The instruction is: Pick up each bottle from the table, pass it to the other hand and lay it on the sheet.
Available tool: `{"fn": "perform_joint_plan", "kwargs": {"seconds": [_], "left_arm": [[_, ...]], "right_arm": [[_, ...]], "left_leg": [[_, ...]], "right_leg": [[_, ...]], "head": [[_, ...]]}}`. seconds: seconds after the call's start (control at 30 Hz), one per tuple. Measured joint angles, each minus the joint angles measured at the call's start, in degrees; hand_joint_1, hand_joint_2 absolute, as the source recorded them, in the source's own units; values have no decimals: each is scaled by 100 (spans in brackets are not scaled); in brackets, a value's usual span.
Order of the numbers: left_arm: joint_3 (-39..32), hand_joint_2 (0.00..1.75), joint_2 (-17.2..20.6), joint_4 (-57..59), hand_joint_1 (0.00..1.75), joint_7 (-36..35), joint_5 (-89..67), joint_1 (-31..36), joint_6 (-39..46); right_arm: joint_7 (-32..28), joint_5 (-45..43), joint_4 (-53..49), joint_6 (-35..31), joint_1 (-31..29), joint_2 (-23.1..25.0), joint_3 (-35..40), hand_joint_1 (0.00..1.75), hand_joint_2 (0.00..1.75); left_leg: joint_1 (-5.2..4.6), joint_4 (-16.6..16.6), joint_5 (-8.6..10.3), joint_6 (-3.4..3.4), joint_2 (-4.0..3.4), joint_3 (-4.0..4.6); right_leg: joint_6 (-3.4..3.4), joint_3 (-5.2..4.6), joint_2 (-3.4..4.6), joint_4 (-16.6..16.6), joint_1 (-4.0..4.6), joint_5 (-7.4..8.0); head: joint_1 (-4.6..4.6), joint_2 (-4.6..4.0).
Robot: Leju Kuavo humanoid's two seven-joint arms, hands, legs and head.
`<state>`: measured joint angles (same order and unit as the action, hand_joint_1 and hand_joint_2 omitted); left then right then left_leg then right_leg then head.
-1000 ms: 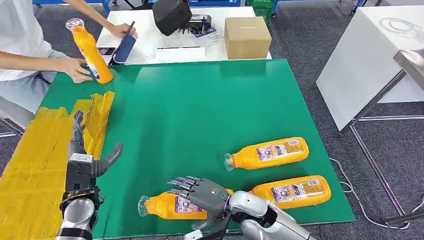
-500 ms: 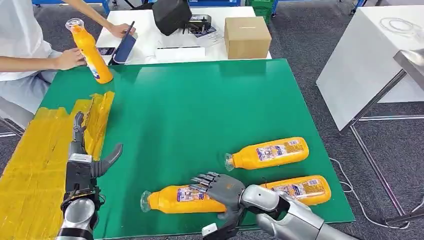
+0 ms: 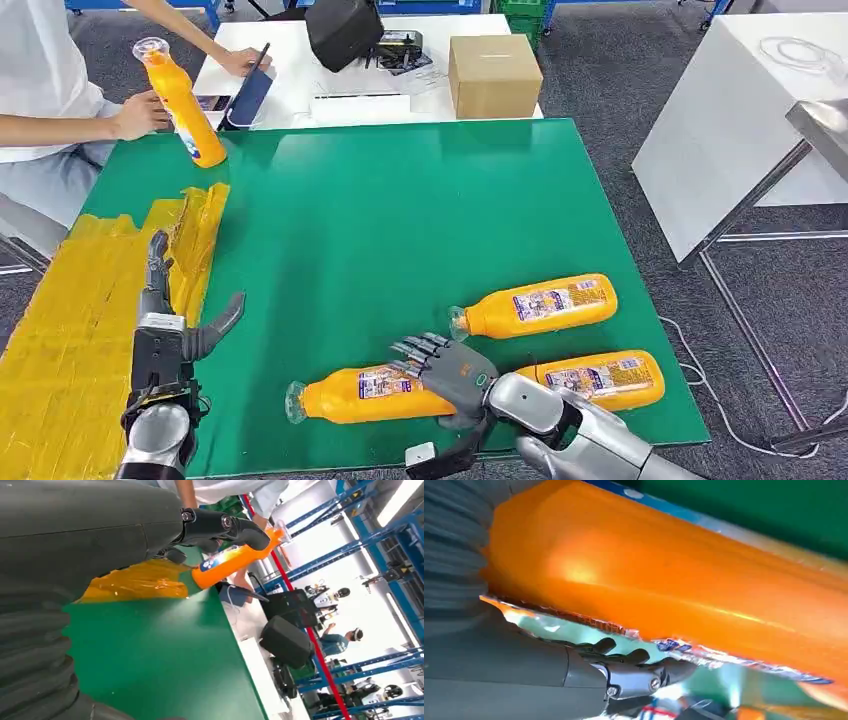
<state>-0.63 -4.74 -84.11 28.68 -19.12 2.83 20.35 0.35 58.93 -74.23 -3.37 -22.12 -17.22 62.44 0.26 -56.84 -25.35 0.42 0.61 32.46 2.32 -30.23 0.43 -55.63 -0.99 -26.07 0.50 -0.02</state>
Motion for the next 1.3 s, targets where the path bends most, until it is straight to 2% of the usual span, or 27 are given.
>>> {"fn": "perform_joint_plan", "kwargs": {"seconds": [0.23,0.67,0.93,0.97,1.03,1.07,1.1,1.13,1.2,1.3], "left_arm": [[-11,175,-50,-146,0,-144,-111,-126,-35],[-2,175,-92,-168,0,-194,-122,-143,-70],[197,175,-142,-55,0,-216,-100,52,-120],[216,175,-144,-26,0,-221,-81,76,-122],[271,175,-144,44,0,-221,-59,131,-129],[302,175,-142,92,0,-221,-42,167,-129],[324,175,-142,134,0,-221,-20,199,-129],[341,175,-144,170,0,-221,0,231,-133],[380,175,-142,249,0,-218,4,290,-136],[437,175,-142,324,0,-218,11,348,-144]], "right_arm": [[717,845,186,-321,338,610,-568,0,175],[727,976,573,-336,424,1117,-997,0,175],[515,550,1638,-109,11,1690,-1276,0,175],[489,524,1786,-80,-57,1749,-1280,5,175],[458,456,2044,-6,-200,1842,-1280,49,175],[432,421,2194,53,-289,1877,-1280,51,175],[411,387,2327,103,-367,1906,-1278,108,175],[384,349,2443,147,-433,1938,-1278,152,175],[325,290,2655,173,-537,1982,-1274,173,175],[253,211,2894,199,-644,2026,-1267,173,175]], "left_leg": [[4,1,0,-1,0,3],[1,1,-1,-1,0,7],[4,1,0,-1,-4,-2],[4,1,0,-1,-6,-5],[4,1,0,-1,-8,-12],[3,1,0,-1,-8,-17],[3,1,0,-1,-8,-22],[3,1,0,-1,-9,-27],[3,1,0,-1,-8,-42],[3,2,-1,-1,-8,-58]], "right_leg": [[-1,-6,0,-1,4,-1],[-1,-8,0,-1,0,-1],[-1,-5,1,-1,4,-1],[-2,-3,1,-1,3,-1],[-2,3,2,-1,3,-1],[-2,7,2,-1,3,-1],[-2,12,2,0,3,-1],[-2,16,2,0,3,-1],[-2,28,2,2,2,-1],[-2,36,2,3,2,-1]], "head": [[2,0],[2,0],[0,0],[2,0],[0,0],[2,0],[0,0],[2,0],[2,0],[0,0]]}}
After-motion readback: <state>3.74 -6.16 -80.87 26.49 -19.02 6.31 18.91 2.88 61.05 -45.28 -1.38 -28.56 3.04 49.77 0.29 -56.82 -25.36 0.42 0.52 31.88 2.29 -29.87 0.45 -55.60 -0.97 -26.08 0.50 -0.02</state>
